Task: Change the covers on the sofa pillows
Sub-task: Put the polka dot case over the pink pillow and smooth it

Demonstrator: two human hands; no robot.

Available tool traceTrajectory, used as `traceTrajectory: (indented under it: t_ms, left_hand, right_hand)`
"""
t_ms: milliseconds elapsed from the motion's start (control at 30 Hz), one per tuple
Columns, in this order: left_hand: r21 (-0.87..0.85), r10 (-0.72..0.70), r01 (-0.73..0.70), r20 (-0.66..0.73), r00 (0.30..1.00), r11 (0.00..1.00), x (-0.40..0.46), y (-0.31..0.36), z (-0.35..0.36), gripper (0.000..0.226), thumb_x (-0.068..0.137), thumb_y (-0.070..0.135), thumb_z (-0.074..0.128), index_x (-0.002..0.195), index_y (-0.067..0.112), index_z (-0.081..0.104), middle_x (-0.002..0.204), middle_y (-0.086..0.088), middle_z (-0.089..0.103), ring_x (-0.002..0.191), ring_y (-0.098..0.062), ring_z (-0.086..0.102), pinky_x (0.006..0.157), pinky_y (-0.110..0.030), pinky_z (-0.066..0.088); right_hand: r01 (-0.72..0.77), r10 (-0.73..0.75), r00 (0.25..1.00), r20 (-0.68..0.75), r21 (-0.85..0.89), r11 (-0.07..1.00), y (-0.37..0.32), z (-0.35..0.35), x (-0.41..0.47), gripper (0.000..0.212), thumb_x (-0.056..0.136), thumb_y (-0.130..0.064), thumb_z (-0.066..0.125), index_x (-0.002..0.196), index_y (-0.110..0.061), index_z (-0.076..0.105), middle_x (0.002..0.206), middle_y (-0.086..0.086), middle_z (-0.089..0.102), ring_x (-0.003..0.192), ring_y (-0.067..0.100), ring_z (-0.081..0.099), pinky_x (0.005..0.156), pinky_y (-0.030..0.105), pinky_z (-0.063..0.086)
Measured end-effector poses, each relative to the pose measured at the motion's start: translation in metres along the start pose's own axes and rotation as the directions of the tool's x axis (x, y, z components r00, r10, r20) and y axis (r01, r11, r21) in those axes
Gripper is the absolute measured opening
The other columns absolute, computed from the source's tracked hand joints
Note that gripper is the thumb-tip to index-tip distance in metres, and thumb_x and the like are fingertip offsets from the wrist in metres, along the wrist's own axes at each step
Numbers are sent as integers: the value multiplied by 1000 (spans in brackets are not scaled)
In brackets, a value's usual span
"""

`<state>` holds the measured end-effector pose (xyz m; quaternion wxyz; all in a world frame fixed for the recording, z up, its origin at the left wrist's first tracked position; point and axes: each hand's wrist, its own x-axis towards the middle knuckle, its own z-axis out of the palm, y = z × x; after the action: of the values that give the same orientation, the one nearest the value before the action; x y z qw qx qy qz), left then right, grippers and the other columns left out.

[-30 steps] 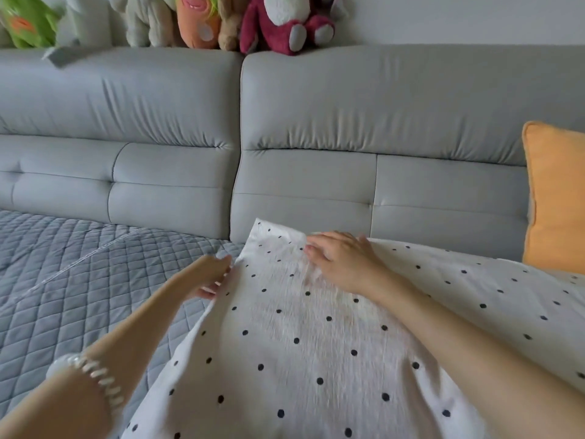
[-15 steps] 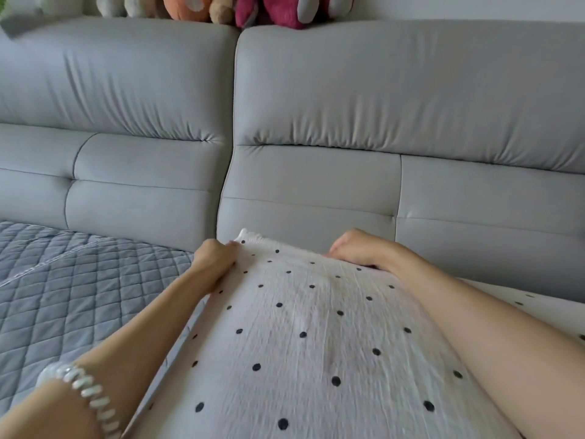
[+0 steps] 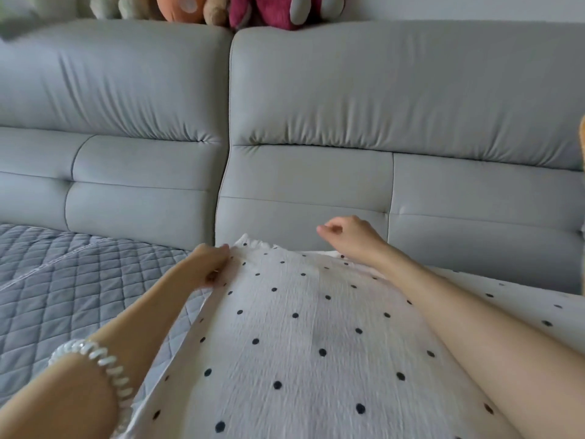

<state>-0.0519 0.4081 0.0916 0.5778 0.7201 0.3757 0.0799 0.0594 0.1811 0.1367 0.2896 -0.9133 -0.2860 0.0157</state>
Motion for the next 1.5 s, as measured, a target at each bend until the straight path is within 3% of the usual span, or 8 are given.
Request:
traceTrajectory:
  t_ms: [167, 333, 500, 700, 933, 1067, 1333, 1500]
  left_hand:
    - [80, -51, 37, 176, 983, 996, -66, -16, -15, 40, 96, 48, 37, 82, 13, 50, 69, -3, 48, 47, -15, 48, 41, -16, 44]
    - [185, 33, -50, 91, 995, 981, -149, -60, -31, 47, 94, 52, 38, 115, 17, 61, 117, -5, 62, 107, -24, 58, 100, -40, 43]
    - [348, 125, -111, -18, 992, 931, -241, -111, -48, 47, 95, 52, 33, 84, 13, 58, 82, 1, 60, 72, -11, 54, 67, -25, 42]
    - [479, 392, -231, -268, 880, 847, -280, -160, -51, 43, 99, 33, 35, 68, 7, 49, 69, -7, 58, 77, -34, 56, 64, -34, 31]
    - [590, 311, -41, -365, 878, 806, -248, -175, -49, 37, 100, 32, 30, 96, 12, 61, 107, -21, 64, 95, -40, 57, 74, -39, 41]
    - [686, 570, -174, -405, 715, 706, -276, -133, -28, 29, 94, 14, 41, 122, 11, 51, 119, -21, 55, 106, -41, 49, 83, -49, 39]
    - [605, 872, -796, 382, 307, 15, -353, -84, 139, 35, 94, 35, 34, 125, 24, 47, 137, -6, 47, 132, -27, 36, 109, -54, 22]
    - [662, 793, -749, 473, 385, -31, -349, -67, 195, 52, 93, 56, 22, 139, 38, 37, 150, 3, 33, 142, -21, 23, 109, -62, 12]
  right_hand:
    - [158, -141, 982, 124, -141, 977, -27, 3, -71, 44, 94, -53, 38, 128, -29, 52, 135, -5, 53, 126, 21, 47, 104, 43, 35]
    - [252, -240, 968, 78, -222, 942, -43, -8, -158, 48, 95, -50, 35, 138, -29, 43, 148, -11, 36, 138, 13, 30, 113, 41, 21]
    - [282, -282, 958, 59, -397, 874, -36, -3, -258, 69, 86, -63, 8, 145, -33, 26, 156, -9, 18, 144, 11, 14, 116, 41, 2]
    - [299, -353, 935, -28, -473, 829, -25, 14, -304, 59, 91, -53, 25, 137, -22, 46, 146, 3, 41, 136, 24, 36, 109, 59, 24]
    - [200, -277, 960, -31, -617, 761, 34, -26, -332, 59, 95, -55, 17, 142, -26, 37, 150, 0, 35, 139, 19, 31, 111, 56, 20]
    - [58, -199, 962, -187, -571, 819, 74, -48, -359, 63, 96, -56, 12, 138, -22, 43, 147, 5, 40, 137, 23, 35, 110, 57, 22]
    - [-206, -67, 833, -549, -422, 883, 145, -83, -439, 54, 95, -48, 26, 130, -18, 54, 141, 7, 46, 133, 26, 38, 109, 56, 20]
    - [-532, 549, 574, -608, 232, 814, 202, -107, -503, 76, 85, -63, 27, 134, -7, 44, 134, 19, 46, 121, 37, 46, 98, 48, 38]
